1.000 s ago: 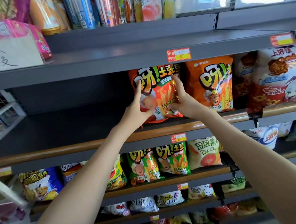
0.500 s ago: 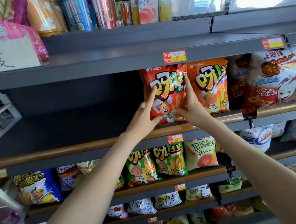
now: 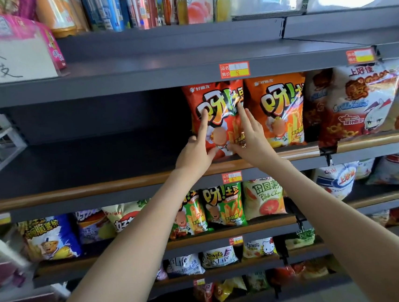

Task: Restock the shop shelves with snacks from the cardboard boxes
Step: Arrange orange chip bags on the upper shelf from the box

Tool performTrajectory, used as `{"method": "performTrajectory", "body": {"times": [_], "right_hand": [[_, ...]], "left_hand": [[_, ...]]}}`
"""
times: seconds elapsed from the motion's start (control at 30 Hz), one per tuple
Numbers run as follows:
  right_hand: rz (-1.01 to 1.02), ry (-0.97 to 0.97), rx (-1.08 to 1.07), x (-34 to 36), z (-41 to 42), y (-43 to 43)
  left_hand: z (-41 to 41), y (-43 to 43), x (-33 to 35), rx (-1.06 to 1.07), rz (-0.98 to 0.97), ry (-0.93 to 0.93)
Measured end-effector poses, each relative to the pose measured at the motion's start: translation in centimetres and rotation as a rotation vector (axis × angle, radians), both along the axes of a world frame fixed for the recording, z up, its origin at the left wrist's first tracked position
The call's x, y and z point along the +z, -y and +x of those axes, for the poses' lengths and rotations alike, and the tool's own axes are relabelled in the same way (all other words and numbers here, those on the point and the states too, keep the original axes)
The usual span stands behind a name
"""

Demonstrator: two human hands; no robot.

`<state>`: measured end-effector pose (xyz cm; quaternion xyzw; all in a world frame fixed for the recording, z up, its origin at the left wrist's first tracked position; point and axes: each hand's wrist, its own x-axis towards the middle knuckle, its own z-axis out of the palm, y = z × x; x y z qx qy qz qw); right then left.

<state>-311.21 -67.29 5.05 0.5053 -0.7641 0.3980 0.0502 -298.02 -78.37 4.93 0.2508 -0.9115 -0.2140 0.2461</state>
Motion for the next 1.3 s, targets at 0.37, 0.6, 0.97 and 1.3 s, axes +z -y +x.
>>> {"method": "performTrajectory", "body": {"times": [0.37, 0.6, 0.97, 1.3], "right_hand": [[-0.126, 0.106, 0.027, -5.5, 10.9, -2.5], [0.339, 0.237, 0.287, -15.0, 17.6, -0.3], [1.035, 0.306, 0.689, -39.5, 27.2, 4.6], [1.227, 0.253, 0.5, -65.5, 27.3, 1.3]], "left_hand": [[13.1, -3.6, -9.4, 0.189, 0.183, -0.301], [27.8, -3.7, -23.9, 0.603, 0.754, 0.142], [41.4, -16.2, -40.0, 1.15, 1.204, 0.207], [35.4, -20.9, -61.6, 1.045, 1.272, 0.204]]}}
